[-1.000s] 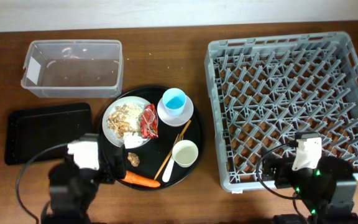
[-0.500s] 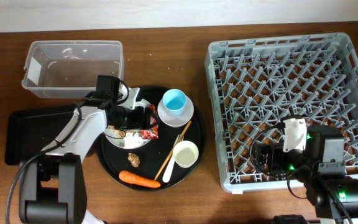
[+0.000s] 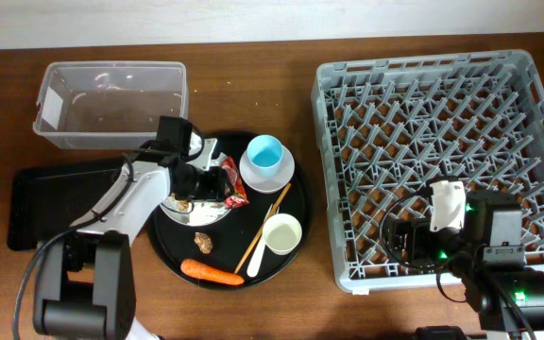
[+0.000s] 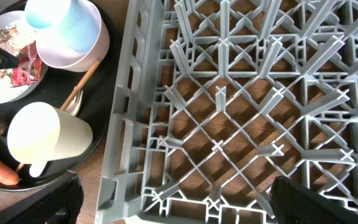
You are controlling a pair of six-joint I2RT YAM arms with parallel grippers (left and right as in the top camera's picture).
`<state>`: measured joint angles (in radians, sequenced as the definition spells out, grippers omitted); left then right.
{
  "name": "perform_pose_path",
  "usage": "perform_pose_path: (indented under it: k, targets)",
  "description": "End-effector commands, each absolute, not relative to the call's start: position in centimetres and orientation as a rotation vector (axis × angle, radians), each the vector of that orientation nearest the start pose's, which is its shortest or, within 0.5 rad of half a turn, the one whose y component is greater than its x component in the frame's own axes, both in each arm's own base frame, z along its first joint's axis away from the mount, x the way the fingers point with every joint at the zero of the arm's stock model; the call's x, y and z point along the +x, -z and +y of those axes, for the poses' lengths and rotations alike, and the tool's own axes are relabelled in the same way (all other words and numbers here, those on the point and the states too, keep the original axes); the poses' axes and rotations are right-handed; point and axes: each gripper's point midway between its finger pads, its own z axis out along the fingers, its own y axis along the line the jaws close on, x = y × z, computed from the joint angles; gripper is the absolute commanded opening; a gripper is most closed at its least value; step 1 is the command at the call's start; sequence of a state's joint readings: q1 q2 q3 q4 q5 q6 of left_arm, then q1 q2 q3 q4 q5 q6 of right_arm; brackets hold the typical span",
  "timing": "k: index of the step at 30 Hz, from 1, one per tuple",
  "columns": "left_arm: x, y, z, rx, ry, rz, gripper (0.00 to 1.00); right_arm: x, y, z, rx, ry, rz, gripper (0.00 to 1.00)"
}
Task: Sort waste into correct bins and load items into the dishwasher rack
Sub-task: 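Grasp the red wrapper with the left gripper and drop it in the clear bin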
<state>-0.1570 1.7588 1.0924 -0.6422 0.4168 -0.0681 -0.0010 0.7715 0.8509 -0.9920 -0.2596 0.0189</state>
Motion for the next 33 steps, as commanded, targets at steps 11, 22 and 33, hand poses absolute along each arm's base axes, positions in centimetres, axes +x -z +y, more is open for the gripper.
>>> perform_pose_path:
  k: [11,22,33]
  targets:
    - [34.8,-2.6,-12.5,0.180,0.630,2.883,0.09,21.9,-19.4,4.4,-0.091,-0.319,2.451,0.99]
    - [40.4,-17.8,-6.8,0.088,0.334,2.526,0.00,21.9,-19.4,4.4,-0.091,-0.319,2.451,0.99]
    - [51.3,-14.2,2.4,-0.156,-0.110,2.273,0.71,21.9,-19.4,4.4,-0.091,-0.319,2.451,0.99]
